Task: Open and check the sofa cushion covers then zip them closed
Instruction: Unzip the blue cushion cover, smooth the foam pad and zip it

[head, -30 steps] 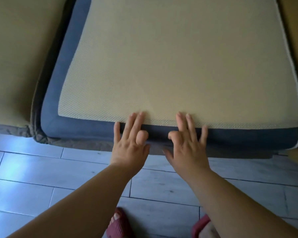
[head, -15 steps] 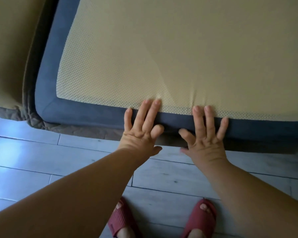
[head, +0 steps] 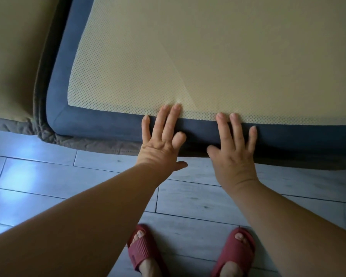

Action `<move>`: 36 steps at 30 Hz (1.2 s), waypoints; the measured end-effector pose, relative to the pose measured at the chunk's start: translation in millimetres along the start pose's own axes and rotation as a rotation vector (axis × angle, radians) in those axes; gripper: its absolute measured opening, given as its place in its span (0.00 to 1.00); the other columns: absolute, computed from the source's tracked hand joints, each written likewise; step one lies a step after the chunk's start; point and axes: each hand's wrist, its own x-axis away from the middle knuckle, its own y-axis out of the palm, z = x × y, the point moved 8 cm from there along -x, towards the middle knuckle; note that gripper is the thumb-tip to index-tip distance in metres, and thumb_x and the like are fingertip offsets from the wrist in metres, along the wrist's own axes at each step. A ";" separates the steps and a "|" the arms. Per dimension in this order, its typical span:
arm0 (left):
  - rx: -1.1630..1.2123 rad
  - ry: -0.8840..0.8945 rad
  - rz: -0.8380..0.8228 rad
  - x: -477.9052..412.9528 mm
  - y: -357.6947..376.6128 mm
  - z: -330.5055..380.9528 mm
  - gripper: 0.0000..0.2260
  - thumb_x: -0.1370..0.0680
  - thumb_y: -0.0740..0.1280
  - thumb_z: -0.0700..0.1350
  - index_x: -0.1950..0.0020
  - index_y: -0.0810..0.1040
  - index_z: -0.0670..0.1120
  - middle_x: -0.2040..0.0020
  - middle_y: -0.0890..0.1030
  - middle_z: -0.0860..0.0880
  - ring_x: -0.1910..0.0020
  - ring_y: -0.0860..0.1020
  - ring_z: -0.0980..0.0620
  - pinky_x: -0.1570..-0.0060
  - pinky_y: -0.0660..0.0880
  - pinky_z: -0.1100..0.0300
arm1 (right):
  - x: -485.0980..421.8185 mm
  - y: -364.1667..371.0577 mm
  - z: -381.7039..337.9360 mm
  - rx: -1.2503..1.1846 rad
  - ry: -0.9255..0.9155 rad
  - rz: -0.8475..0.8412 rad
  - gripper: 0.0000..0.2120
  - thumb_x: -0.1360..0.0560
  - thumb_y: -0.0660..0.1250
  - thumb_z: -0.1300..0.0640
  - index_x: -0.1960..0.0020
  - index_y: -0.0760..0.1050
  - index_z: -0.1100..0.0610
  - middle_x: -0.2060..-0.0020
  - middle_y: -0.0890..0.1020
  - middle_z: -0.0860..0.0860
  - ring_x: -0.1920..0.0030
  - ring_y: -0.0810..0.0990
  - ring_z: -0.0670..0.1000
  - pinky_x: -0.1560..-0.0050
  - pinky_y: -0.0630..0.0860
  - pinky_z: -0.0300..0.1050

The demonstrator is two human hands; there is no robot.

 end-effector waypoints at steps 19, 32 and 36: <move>0.082 0.224 -0.005 23.2 -333.8 -50.6 0.06 0.20 0.62 0.53 0.49 0.77 0.56 0.21 0.44 0.44 0.23 0.39 0.46 0.27 0.40 0.39 | -125.7 -307.8 4.0 -0.144 -0.056 -0.288 0.05 0.20 0.65 0.57 0.50 0.77 0.57 0.21 0.52 0.58 0.22 0.46 0.62 0.28 0.44 0.72; 0.165 0.105 0.297 26.2 -668.1 -81.9 0.05 0.18 0.59 0.50 0.48 0.71 0.51 0.23 0.60 0.52 0.24 0.55 0.55 0.26 0.45 0.42 | -248.1 -609.7 36.7 -0.062 0.166 0.127 0.09 0.17 0.57 0.55 0.39 0.71 0.55 0.28 0.70 0.49 0.25 0.62 0.50 0.25 0.45 0.57; 0.213 -0.002 0.328 17.1 -628.6 -93.5 0.10 0.17 0.53 0.53 0.43 0.69 0.50 0.31 0.69 0.52 0.27 0.62 0.53 0.27 0.48 0.44 | -253.4 -577.4 33.2 -0.131 0.262 0.042 0.12 0.17 0.57 0.52 0.35 0.68 0.53 0.32 0.72 0.50 0.26 0.62 0.49 0.25 0.45 0.59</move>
